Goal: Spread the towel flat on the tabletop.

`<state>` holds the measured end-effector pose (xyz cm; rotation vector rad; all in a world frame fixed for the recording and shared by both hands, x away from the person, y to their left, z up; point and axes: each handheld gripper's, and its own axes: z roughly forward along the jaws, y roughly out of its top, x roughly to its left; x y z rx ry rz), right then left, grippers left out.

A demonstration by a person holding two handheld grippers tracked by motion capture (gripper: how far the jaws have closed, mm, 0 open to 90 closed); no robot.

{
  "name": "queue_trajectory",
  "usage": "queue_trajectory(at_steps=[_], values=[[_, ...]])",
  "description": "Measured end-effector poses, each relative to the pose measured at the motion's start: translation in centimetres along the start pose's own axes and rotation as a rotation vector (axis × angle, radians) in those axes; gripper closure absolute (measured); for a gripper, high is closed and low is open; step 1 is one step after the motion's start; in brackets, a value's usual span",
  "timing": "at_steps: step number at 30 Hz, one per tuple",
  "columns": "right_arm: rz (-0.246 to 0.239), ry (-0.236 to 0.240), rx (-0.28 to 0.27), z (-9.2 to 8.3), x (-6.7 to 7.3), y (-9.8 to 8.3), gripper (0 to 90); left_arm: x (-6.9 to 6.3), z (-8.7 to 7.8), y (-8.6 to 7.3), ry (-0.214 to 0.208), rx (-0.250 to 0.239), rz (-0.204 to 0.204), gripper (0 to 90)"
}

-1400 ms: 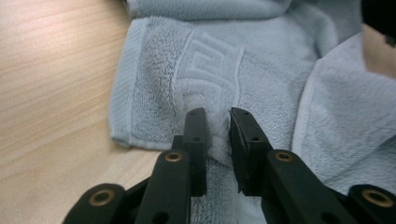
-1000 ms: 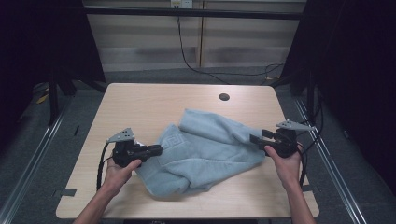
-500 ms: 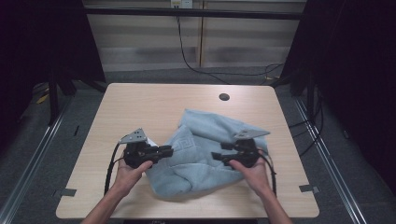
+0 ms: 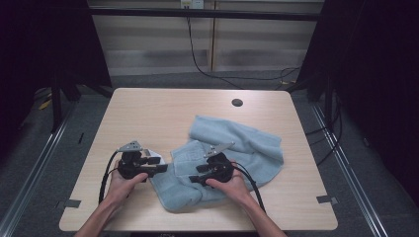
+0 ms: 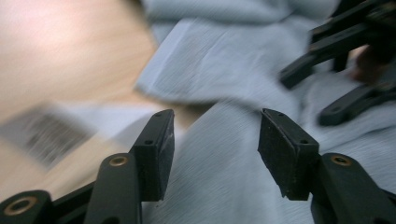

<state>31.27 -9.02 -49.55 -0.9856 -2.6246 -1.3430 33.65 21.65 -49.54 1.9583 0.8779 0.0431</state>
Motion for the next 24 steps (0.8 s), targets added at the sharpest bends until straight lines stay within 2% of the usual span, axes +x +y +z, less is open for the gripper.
queue_trajectory(at_steps=[1, 2, 3, 4, 5, 6, 9, 11, 13, 15, 16, 17, 18, 19, 21, 23, 24], values=[[0.000, 0.000, 0.000, 0.0, 0.0, 0.0, 51.1, 0.0, 0.0, 0.0, 0.000, 0.000, 0.000, 43.4], [0.018, 0.011, -0.020, -0.3, -0.1, -0.4, 65.8, 0.1, 0.5, -0.1, 0.000, 0.023, 0.006, 43.3], [0.019, 0.011, -0.022, -0.4, -0.1, -0.5, 71.9, 0.1, 0.5, -0.1, 0.000, 0.023, 0.006, 43.3], [0.010, 0.012, -0.025, -0.8, 0.0, -0.7, 78.5, 0.0, 1.2, -0.3, -0.022, 0.047, 0.008, 43.3], [0.010, 0.012, -0.025, -0.8, 0.0, -0.7, 78.5, 0.0, 1.2, -0.3, -0.022, 0.047, 0.008, 43.3], [-0.005, -0.003, -0.029, -1.5, 0.3, -0.9, 88.6, -0.5, 1.6, -0.4, -0.053, 0.072, 0.035, 43.9], [-0.003, -0.032, -0.055, -3.3, 0.2, -1.3, 89.9, -1.3, 2.0, -0.3, -0.087, 0.094, 0.058, 44.1], [0.005, -0.072, -0.090, -5.3, -0.1, -1.5, 90.0, -1.6, 2.3, -0.2, -0.101, 0.096, 0.075, 43.4], [0.024, -0.094, -0.124, -7.0, -0.5, -1.7, 90.0, -2.0, 2.6, -0.1, -0.126, 0.098, 0.065, 40.8], [0.031, -0.128, -0.154, -8.7, -0.9, -1.9, 90.0, -2.7, 3.0, 0.0, -0.136, 0.120, 0.091, 40.2], [0.035, -0.146, -0.163, -9.5, -1.2, -2.0, 90.0, -2.7, 3.0, 0.0, -0.136, 0.120, 0.091, 42.3], [0.040, -0.168, -0.173, -10.5, -1.5, -2.2, 90.0, -3.3, 3.3, -0.1, -0.104, 0.147, 0.138, 55.6], [0.047, -0.181, -0.180, -11.3, -1.8, -2.4, 90.0, -3.4, 3.4, -0.1, -0.092, 0.147, 0.149, 63.7], [0.056, -0.203, -0.188, -12.0, -2.2, -2.7, 90.0, -3.5, 3.3, -0.1, -0.077, 0.151, 0.159, 75.5], [0.080, -0.236, -0.207, -13.5, -2.8, -3.3, 90.0, -3.4, 3.0, 0.2, -0.076, 0.131, 0.134, 81.7], [0.101, -0.278, -0.229, -14.8, -3.3, -3.9, 90.0, -3.1, 2.1, 0.8, -0.055, 0.083, 0.127, 83.5], [0.104, -0.296, -0.234, -15.3, -3.6, -4.2, 90.0, -2.8, 1.6, 1.1, -0.036, 0.049, 0.106, 83.7]])
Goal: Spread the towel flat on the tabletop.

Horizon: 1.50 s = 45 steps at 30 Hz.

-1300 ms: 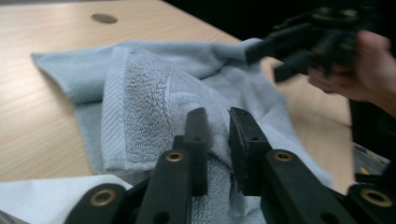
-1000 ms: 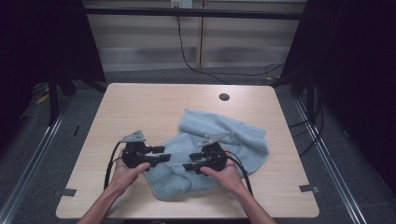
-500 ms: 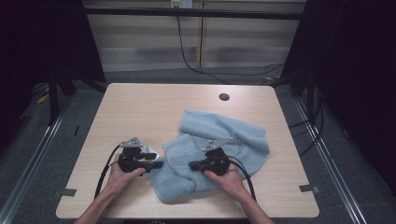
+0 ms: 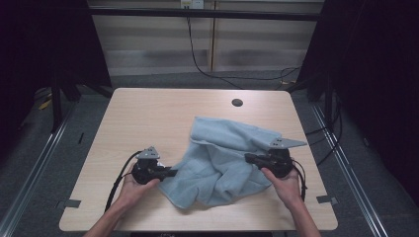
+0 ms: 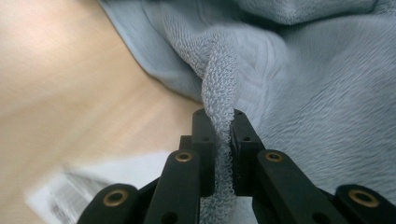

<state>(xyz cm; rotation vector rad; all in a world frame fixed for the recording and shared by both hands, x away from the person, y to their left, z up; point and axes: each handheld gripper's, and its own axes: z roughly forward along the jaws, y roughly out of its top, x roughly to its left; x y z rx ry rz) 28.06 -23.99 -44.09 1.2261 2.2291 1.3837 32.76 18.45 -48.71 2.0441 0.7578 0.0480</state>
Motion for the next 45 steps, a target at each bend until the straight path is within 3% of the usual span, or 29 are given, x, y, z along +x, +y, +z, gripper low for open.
queue_trajectory(at_steps=[2, 7, 9, 13, 15, 17, 19, 21, 23, 26, 27, 28, 29, 30, 32, 33, 34, 37, 43, 45], values=[[-0.016, -0.041, 0.012, -0.1, -0.2, -0.2, 90.0, 0.9, -1.0, 0.4, 0.035, -0.050, -0.030, 83.9], [0.006, -0.036, -0.001, 1.6, -0.9, -0.2, 90.0, 3.4, -4.8, 1.0, 0.091, -0.216, -0.146, 83.9], [-0.001, -0.047, 0.033, 2.6, -1.1, -0.3, 90.0, 4.1, -6.0, 0.7, 0.099, -0.239, -0.164, 83.8], [-0.007, -0.013, 0.095, 3.4, -0.5, -1.0, 90.0, 4.3, -6.6, 0.3, 0.069, -0.242, -0.156, 83.1], [-0.026, -0.003, 0.127, 3.1, 0.3, -1.8, 90.0, 4.1, -6.5, 0.2, 0.054, -0.234, -0.148, 82.4], [-0.024, 0.026, 0.164, 2.7, 1.2, -2.9, 89.6, 3.3, -6.0, 0.4, 0.013, -0.207, -0.112, 81.6], [-0.035, 0.048, 0.201, 2.2, 2.1, -3.7, 84.5, 2.9, -5.4, 0.5, 0.006, -0.197, -0.112, 80.9], [-0.040, 0.049, 0.181, 1.7, 2.7, -3.6, 75.8, 2.9, -5.1, 0.5, 0.007, -0.186, -0.112, 80.6], [-0.016, 0.042, 0.129, 1.8, 2.4, -2.3, 67.9, 3.3, -4.0, 0.4, 0.020, -0.148, -0.116, 79.4], [-0.009, 0.060, 0.107, 2.7, 1.8, -1.1, 63.8, 3.7, -3.3, 0.1, 0.025, -0.121, -0.126, 78.8], [0.007, 0.059, 0.109, 5.1, 0.9, 0.1, 59.1, 3.9, -3.0, 0.0, 0.031, -0.108, -0.124, 78.0], [0.003, 0.061, 0.119, 6.4, 0.6, 0.5, 58.8, 4.0, -2.5, -0.2, 0.028, -0.088, -0.125, 78.0], [0.003, 0.061, 0.119, 6.4, 0.6, 0.5, 58.8, 4.0, -2.5, -0.2, 0.028, -0.088, -0.125, 78.0], [0.025, 0.064, 0.136, 9.0, -0.1, 0.8, 55.3, 4.1, -2.1, -0.5, 0.035, -0.061, -0.115, 77.6], [0.031, 0.043, 0.160, 11.0, -0.3, 0.9, 53.2, 4.1, -2.0, -0.6, 0.038, -0.053, -0.112, 77.5], [0.031, 0.043, 0.160, 11.0, -0.3, 0.9, 53.2, 4.1, -2.0, -0.6, 0.038, -0.053, -0.112, 77.4], [0.029, 0.029, 0.201, 13.1, -0.3, 0.5, 53.1, 4.1, -2.3, -0.7, 0.033, -0.055, -0.110, 77.4], [0.019, 0.043, 0.174, 14.3, 0.1, 0.9, 55.9, 4.1, -2.8, -0.5, 0.024, -0.077, -0.120, 76.6], [-0.101, 0.054, 0.184, 18.1, 2.1, 2.6, 56.1, 4.2, -3.4, -0.4, 0.025, -0.096, -0.124, 75.9], [-0.113, 0.067, 0.188, 19.2, 2.7, 3.2, 56.5, 4.5, -3.6, -0.6, 0.027, -0.101, -0.131, 75.7]])
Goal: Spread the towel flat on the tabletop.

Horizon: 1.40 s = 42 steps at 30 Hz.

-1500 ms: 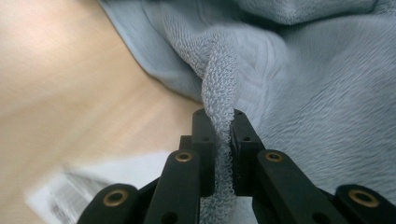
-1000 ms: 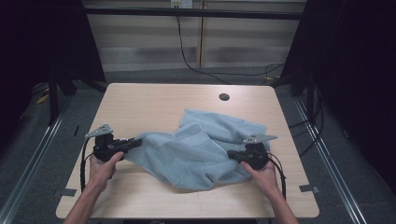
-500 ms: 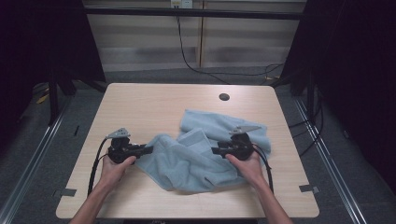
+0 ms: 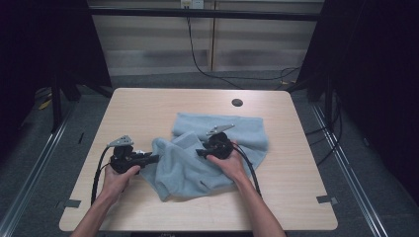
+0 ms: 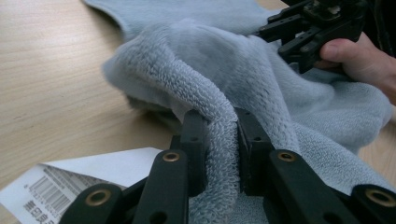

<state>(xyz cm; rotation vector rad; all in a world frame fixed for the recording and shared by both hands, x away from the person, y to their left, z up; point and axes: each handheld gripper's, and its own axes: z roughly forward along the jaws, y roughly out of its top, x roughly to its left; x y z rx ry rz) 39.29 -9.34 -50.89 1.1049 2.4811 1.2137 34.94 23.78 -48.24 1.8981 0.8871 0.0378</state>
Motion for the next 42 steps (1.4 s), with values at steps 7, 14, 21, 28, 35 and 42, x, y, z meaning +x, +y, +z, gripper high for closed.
queue_trajectory(at_steps=[7, 14, 21, 28, 35, 42], values=[[-0.067, 0.001, 0.018, 0.6, 1.3, 0.7, 83.8, 0.4, -0.5, -0.2, 0.009, -0.011, -0.014, 77.2], [0.065, 0.071, -0.106, -4.5, -0.6, 0.5, 84.4, -0.2, -2.5, 1.0, 0.007, -0.114, -0.023, 79.2], [0.073, 0.070, -0.205, -10.0, -1.2, 1.0, 85.0, -2.1, -3.4, 2.1, -0.052, -0.171, 0.012, 81.5], [0.062, 0.080, -0.255, -15.7, 0.3, -1.7, 85.1, -4.6, -4.1, 1.9, -0.098, -0.144, 0.084, 81.8], [0.096, 0.065, -0.187, -19.0, 2.9, -9.4, 84.9, -8.2, -3.9, -1.9, -0.201, 0.021, 0.188, 81.3], [0.138, 0.041, -0.139, -20.4, 2.5, -12.7, 65.8, -8.0, -3.7, -1.4, -0.206, -0.004, 0.176, 68.1]])
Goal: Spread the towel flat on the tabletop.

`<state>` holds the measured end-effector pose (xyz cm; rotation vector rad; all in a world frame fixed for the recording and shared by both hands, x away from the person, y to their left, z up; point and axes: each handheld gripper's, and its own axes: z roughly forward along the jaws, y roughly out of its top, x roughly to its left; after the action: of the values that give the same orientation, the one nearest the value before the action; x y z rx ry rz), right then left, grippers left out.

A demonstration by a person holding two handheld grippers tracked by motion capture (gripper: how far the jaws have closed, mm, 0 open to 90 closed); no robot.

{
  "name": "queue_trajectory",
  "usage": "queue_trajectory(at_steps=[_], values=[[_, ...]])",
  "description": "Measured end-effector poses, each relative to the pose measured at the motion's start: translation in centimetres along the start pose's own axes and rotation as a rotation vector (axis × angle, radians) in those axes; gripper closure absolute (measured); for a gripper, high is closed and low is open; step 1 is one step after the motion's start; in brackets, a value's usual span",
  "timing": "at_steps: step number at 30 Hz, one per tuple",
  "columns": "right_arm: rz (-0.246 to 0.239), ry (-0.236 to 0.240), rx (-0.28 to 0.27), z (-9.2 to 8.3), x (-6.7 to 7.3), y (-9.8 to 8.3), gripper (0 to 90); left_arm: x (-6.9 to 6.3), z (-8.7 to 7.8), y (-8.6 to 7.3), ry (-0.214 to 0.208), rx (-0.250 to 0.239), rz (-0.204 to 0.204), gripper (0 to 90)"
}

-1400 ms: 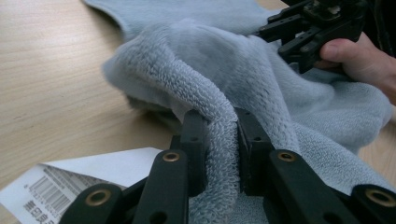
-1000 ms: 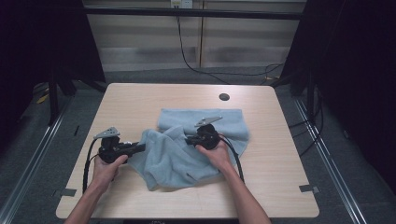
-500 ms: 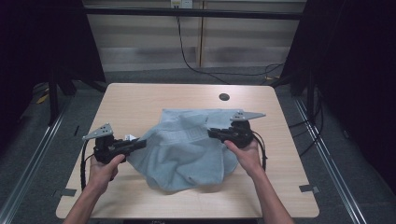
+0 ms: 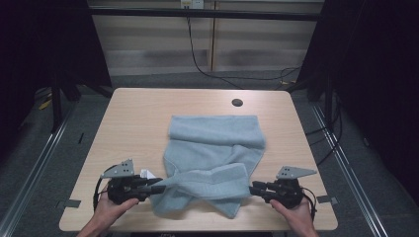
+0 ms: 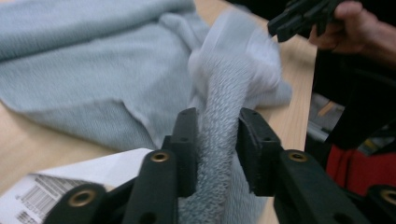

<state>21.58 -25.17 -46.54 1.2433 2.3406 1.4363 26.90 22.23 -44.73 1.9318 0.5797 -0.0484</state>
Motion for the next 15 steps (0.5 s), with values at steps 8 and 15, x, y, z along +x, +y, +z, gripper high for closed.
queue_trajectory(at_steps=[8, 15], values=[[0.017, -0.080, -0.024, 2.8, -3.1, 4.6, 66.6, 3.0, -0.3, 2.7, 0.025, -0.062, -0.041, 65.0], [0.028, -0.074, 0.053, 8.6, -4.5, 5.7, 68.8, 8.5, 4.9, 3.3, 0.157, 0.072, -0.100, 66.4]])
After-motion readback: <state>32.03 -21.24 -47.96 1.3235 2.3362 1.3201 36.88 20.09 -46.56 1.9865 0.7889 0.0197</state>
